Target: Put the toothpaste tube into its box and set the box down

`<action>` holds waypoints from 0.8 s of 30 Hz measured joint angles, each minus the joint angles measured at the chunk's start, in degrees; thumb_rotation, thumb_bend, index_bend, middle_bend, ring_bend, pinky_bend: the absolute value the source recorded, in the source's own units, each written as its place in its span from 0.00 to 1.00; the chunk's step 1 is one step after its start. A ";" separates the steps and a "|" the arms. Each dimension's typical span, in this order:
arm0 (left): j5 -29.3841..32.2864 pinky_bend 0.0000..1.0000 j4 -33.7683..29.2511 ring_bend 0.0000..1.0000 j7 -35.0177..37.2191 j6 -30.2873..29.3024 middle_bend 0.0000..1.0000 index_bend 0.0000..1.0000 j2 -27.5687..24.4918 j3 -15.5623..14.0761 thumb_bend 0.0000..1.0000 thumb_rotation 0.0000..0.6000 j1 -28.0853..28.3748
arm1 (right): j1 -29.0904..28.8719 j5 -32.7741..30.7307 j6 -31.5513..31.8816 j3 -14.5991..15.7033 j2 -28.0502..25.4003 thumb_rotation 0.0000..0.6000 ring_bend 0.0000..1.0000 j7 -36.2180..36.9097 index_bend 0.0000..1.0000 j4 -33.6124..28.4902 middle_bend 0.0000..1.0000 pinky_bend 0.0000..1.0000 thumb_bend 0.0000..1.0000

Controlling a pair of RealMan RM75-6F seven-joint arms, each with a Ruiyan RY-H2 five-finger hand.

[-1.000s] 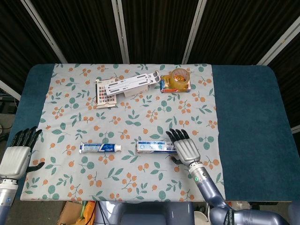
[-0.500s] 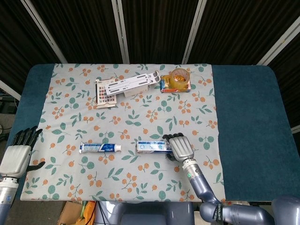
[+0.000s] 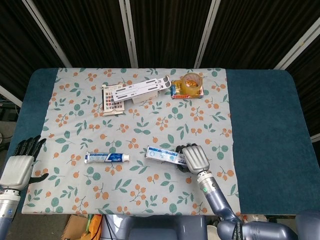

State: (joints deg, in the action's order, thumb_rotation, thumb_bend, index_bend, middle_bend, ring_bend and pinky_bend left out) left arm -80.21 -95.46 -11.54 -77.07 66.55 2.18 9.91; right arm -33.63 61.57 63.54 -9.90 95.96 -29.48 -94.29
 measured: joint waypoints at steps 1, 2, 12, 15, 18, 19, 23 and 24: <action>0.18 0.04 -0.04 0.00 -0.23 0.14 0.00 0.02 0.05 0.03 0.00 1.00 0.07 | 0.43 0.77 0.51 0.23 -0.99 1.00 0.45 0.61 0.47 -1.07 0.50 0.39 0.35; 0.54 0.05 -0.16 0.00 -0.46 0.45 0.00 0.03 0.11 0.09 0.00 1.00 0.20 | 0.78 1.43 0.92 0.40 -1.78 1.00 0.45 1.15 0.47 -1.85 0.50 0.39 0.35; 4.74 0.37 -1.23 0.24 -8.04 5.40 0.24 0.25 2.00 1.85 0.10 1.00 4.06 | 3.29 6.00 3.45 0.73 -9.77 1.00 0.45 7.04 0.47 -7.15 0.50 0.39 0.35; 6.93 0.39 -0.56 0.27 -12.78 7.84 0.29 0.28 4.75 3.25 0.12 1.00 6.97 | 3.58 6.17 3.61 0.19 -11.50 1.00 0.45 8.26 0.47 -7.78 0.50 0.39 0.35; 8.68 0.39 0.15 0.29 -16.39 9.87 0.31 0.33 7.32 4.30 0.14 1.00 9.45 | 3.81 6.09 3.67 -0.27 -12.51 1.00 0.45 9.30 0.47 -8.00 0.50 0.39 0.35; 9.16 0.39 0.47 0.30 -17.58 10.52 0.32 0.34 8.20 4.59 0.15 1.00 10.28 | 3.89 6.02 3.68 -0.41 -12.76 1.00 0.45 9.71 0.47 -7.99 0.50 0.39 0.35; 11.75 0.41 2.53 0.33 -22.95 13.34 0.36 0.38 13.01 5.94 0.16 1.00 14.25 | 4.42 6.21 4.03 -0.30 -13.29 1.00 0.45 10.91 0.47 -7.57 0.50 0.39 0.35; 12.47 0.42 3.02 0.33 -23.86 13.90 0.37 0.39 14.07 6.23 0.16 1.00 15.05 | 4.50 6.23 4.07 -0.32 -13.42 1.00 0.45 11.20 0.47 -7.43 0.50 0.39 0.35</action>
State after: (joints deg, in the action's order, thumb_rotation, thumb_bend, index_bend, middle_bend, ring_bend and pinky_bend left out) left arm -67.73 -92.44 -35.39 -63.17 80.62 8.41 24.95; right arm -29.13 67.80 67.61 -10.22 82.54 -18.28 -101.72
